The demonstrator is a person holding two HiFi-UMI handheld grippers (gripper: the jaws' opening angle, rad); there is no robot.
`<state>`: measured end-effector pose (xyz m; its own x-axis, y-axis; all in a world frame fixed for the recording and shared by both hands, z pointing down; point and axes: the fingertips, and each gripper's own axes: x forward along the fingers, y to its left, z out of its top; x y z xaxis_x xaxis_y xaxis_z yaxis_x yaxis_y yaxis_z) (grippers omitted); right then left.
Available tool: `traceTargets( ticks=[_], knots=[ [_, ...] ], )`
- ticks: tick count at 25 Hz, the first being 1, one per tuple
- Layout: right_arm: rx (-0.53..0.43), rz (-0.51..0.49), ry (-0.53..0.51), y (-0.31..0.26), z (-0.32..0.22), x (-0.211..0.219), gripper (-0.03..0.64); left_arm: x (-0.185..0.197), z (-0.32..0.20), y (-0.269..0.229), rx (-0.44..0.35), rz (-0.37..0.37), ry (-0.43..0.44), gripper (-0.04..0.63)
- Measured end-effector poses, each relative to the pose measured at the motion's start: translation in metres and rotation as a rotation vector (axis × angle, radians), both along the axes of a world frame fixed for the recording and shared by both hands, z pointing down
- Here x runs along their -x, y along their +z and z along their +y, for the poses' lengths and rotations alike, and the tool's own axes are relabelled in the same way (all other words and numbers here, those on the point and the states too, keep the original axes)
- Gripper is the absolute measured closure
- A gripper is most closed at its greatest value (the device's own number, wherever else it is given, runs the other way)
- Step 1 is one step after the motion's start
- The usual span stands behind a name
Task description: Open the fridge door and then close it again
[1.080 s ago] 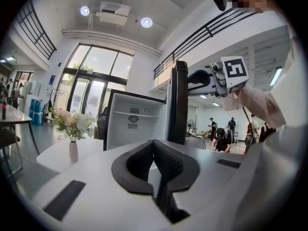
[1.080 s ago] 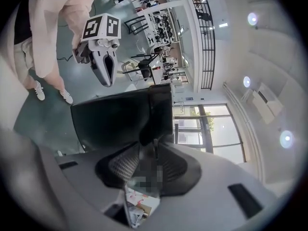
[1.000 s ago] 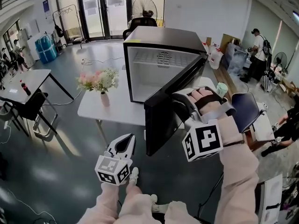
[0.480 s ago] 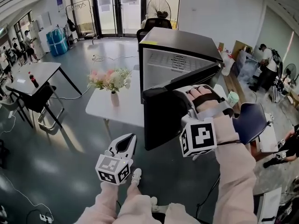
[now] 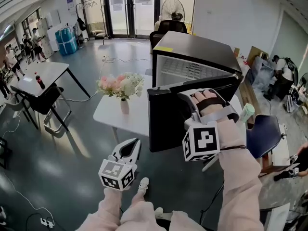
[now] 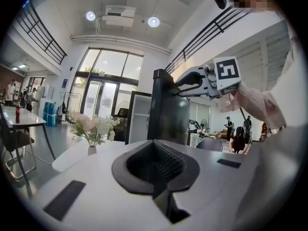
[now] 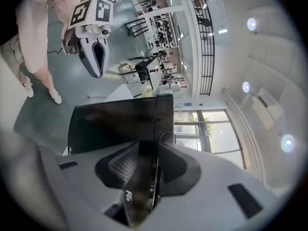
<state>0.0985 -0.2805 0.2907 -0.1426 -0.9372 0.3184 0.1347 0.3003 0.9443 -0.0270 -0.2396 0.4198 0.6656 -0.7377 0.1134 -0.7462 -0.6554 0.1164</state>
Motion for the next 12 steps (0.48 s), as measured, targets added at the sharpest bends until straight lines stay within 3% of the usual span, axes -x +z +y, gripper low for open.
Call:
traceTargets(
  ticks=[12],
  knots=[
    [0.009, -0.024, 0.015, 0.002, -0.067, 0.006, 0.486, -0.001, -0.069, -0.003, 0.008, 0.031, -0.039, 0.584]
  ],
)
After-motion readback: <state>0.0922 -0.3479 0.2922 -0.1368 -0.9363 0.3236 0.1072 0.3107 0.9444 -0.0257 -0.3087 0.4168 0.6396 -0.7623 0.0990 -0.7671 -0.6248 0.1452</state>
